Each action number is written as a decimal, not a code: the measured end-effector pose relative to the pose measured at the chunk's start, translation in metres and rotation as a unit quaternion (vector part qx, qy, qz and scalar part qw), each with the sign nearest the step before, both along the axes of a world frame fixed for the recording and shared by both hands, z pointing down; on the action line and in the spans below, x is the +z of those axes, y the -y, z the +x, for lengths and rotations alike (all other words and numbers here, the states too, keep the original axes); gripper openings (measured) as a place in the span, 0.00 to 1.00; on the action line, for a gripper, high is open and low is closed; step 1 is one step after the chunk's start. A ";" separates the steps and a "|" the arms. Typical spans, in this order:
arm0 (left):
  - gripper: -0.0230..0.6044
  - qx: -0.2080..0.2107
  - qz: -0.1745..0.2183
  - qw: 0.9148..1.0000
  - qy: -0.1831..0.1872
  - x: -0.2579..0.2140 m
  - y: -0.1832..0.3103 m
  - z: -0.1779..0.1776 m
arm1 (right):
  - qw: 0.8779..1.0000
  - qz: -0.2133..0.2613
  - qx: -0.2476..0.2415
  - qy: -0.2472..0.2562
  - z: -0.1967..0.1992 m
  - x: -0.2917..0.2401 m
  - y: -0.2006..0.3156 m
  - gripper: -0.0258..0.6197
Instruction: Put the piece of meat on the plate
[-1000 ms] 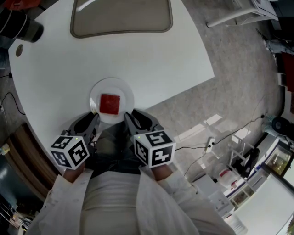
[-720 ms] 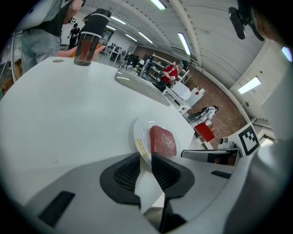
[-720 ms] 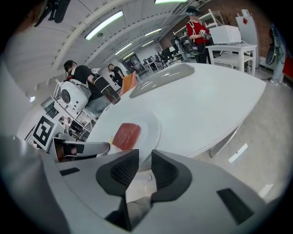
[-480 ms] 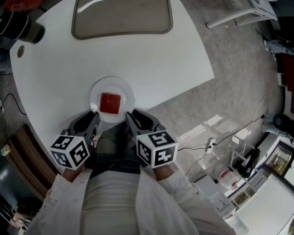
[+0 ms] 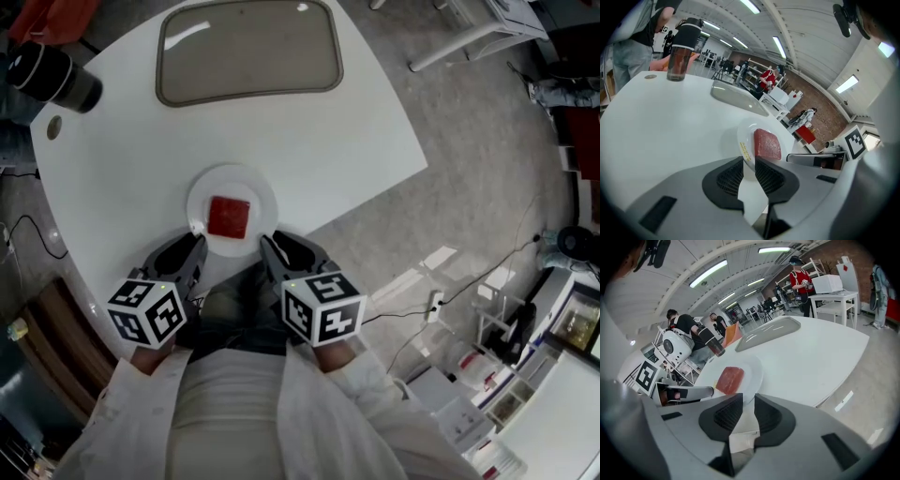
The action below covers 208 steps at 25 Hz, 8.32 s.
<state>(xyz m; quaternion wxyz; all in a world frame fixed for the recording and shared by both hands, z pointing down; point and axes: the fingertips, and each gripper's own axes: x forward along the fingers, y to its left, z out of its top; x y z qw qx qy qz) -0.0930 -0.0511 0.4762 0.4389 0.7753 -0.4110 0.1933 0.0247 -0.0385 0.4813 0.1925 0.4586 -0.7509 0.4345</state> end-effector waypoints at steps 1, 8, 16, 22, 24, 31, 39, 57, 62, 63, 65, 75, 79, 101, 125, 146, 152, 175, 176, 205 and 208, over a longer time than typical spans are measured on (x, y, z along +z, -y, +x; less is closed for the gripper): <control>0.16 0.003 0.003 1.000 -0.001 -0.001 0.002 -0.001 | 1.000 0.003 0.003 -0.001 -0.001 -0.001 0.001 0.17; 0.16 0.022 0.019 1.000 -0.002 -0.008 0.013 -0.007 | 1.000 0.019 0.020 -0.007 -0.008 -0.008 0.006 0.17; 0.16 0.017 0.040 0.999 -0.008 -0.016 0.029 -0.010 | 0.999 0.036 0.019 -0.008 -0.010 -0.014 0.026 0.17; 0.16 -0.001 0.042 0.999 -0.006 -0.019 0.055 0.001 | 0.999 0.038 0.004 -0.003 0.001 -0.017 0.057 0.17; 0.16 -0.011 0.040 0.999 -0.005 -0.022 0.065 0.004 | 0.999 0.036 -0.007 0.001 0.005 -0.018 0.069 0.17; 0.16 -0.050 0.036 0.998 -0.005 -0.027 0.105 0.019 | 0.999 0.031 -0.042 0.009 0.020 -0.021 0.121 0.17; 0.16 -0.081 0.038 0.996 -0.011 -0.034 0.164 0.035 | 0.998 0.027 -0.063 0.018 0.035 -0.027 0.184 0.17; 0.16 -0.126 0.052 0.991 -0.005 -0.020 0.285 0.034 | 0.992 0.034 -0.121 0.013 0.033 -0.016 0.319 0.17; 0.16 -0.117 0.050 0.992 0.003 -0.011 0.310 0.039 | 0.993 0.023 -0.118 0.011 0.038 -0.005 0.342 0.17; 0.16 -0.114 0.049 0.992 0.005 -0.009 0.314 0.040 | 0.993 0.021 -0.118 0.012 0.039 -0.003 0.345 0.17; 0.16 -0.110 0.046 0.993 0.009 -0.005 0.320 0.040 | 0.993 0.018 -0.118 0.015 0.039 -0.001 0.351 0.17; 0.16 -0.110 0.016 0.994 0.010 0.009 0.335 0.042 | 0.992 -0.011 -0.125 0.013 0.038 0.011 0.370 0.17; 0.16 -0.122 0.003 0.993 0.009 0.013 0.336 0.041 | 0.992 -0.026 -0.122 0.019 0.038 0.016 0.369 0.17; 0.16 -0.139 0.019 0.990 0.028 0.000 0.321 0.026 | 0.992 0.051 -0.115 -0.023 0.040 -0.005 0.356 0.17; 0.08 -0.060 0.128 0.986 -0.089 -0.086 0.120 -0.018 | 0.981 0.175 -0.065 0.055 -0.005 -0.095 0.141 0.07; 0.07 0.044 0.101 0.984 -0.141 -0.084 -0.003 0.045 | 0.977 0.200 -0.049 0.053 0.006 -0.118 0.037 0.07; 0.06 0.036 0.107 0.983 -0.143 -0.096 -0.004 0.057 | 0.979 0.187 -0.068 0.055 0.004 -0.109 0.019 0.07; 0.06 0.041 0.149 0.981 -0.118 -0.120 0.001 0.068 | 0.966 0.231 -0.115 0.029 -0.009 -0.137 0.023 0.06; 0.06 0.040 0.150 0.981 -0.118 -0.122 0.003 0.066 | 0.965 0.233 -0.116 0.028 -0.010 -0.139 0.024 0.06; 0.05 0.042 0.143 0.982 -0.115 -0.121 -0.001 0.070 | 0.966 0.233 -0.112 0.026 -0.001 -0.136 0.019 0.06; 0.05 0.041 0.144 0.982 -0.115 -0.121 -0.001 0.070 | 0.966 0.234 -0.109 0.024 0.000 -0.136 0.020 0.06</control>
